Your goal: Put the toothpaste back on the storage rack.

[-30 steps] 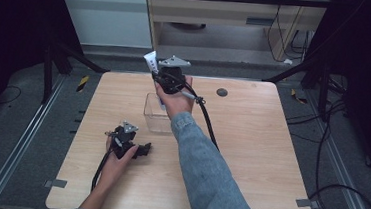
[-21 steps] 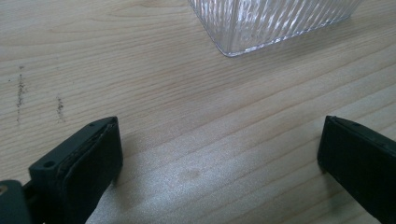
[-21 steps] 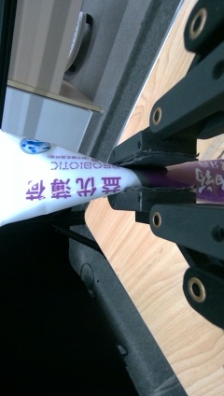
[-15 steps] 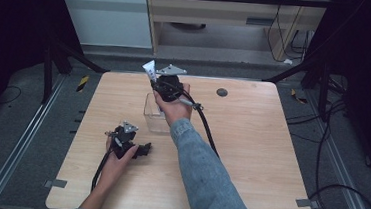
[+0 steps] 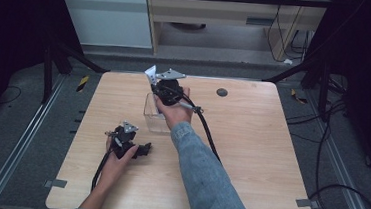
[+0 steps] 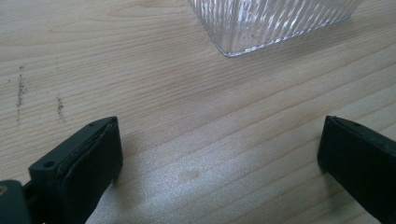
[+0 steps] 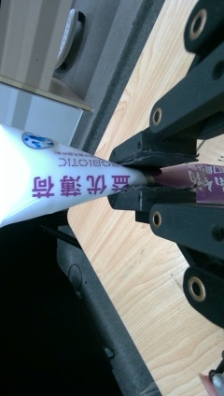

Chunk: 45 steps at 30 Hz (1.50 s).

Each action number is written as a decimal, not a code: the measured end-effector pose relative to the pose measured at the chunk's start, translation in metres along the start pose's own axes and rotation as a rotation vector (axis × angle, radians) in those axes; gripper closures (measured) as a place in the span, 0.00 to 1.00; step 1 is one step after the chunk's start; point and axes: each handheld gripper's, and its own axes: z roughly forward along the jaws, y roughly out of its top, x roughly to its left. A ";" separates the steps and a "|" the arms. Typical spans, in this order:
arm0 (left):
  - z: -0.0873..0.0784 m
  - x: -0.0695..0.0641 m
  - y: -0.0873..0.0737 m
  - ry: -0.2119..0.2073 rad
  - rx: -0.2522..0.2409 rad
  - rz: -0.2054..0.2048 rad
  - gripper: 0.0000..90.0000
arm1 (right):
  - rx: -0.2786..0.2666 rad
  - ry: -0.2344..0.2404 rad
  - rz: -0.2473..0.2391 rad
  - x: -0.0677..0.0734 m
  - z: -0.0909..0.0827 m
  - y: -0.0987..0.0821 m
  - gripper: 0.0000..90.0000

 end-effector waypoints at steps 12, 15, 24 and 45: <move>0.000 0.000 0.000 -0.001 0.000 -0.001 0.00 | 0.019 -0.001 0.005 -0.002 -0.002 -0.008 0.88; 0.000 0.000 0.000 -0.001 0.001 0.002 0.00 | 0.022 -0.002 -0.001 -0.002 -0.003 -0.009 0.88; 0.000 0.000 0.001 -0.002 0.003 0.001 0.00 | 0.046 -0.002 0.002 -0.003 -0.002 -0.019 0.88; 0.000 0.000 0.001 -0.002 0.003 0.001 0.00 | 0.083 0.005 -0.002 0.001 0.002 -0.031 0.88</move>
